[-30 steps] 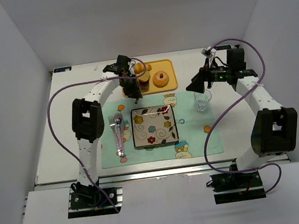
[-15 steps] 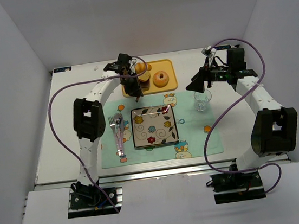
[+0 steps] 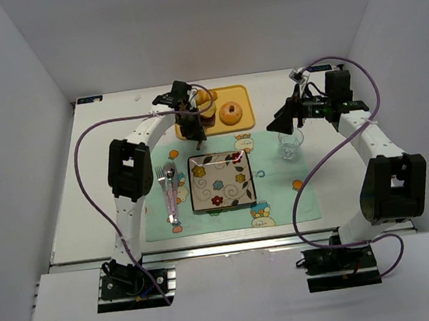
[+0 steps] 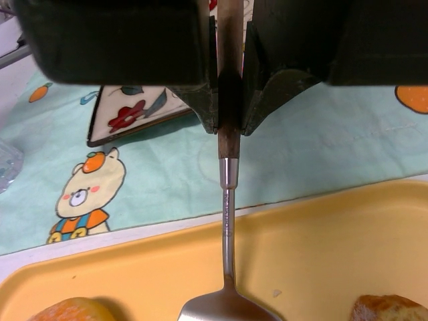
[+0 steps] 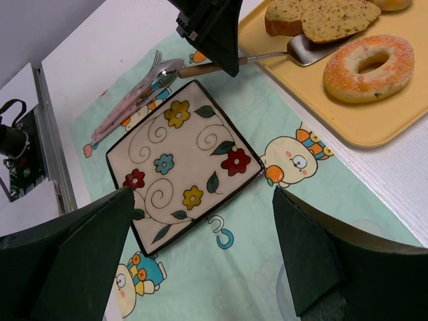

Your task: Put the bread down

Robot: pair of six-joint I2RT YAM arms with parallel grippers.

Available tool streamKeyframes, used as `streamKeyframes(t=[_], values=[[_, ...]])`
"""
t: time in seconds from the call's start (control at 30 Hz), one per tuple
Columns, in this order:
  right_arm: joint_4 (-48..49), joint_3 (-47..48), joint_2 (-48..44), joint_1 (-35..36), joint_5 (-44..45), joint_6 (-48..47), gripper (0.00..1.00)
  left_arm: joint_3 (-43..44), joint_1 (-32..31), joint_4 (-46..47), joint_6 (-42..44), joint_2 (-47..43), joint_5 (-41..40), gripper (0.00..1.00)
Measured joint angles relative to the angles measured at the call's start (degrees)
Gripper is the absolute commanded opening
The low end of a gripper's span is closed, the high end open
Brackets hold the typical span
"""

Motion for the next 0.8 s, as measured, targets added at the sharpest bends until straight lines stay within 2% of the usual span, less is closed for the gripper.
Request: streamKeyframes(t=[0.47, 0.8], values=[[0.0, 0.0, 0.0, 0.0, -0.3, 0.0, 0.89, -12.5, -0.2, 8.5, 2.6, -5.8, -1.0, 0.0], [0.0, 0.0, 0.0, 0.0, -0.4, 0.0, 0.89, -13.9, -1.0, 9.3, 3.9, -7.3, -1.6, 0.0]])
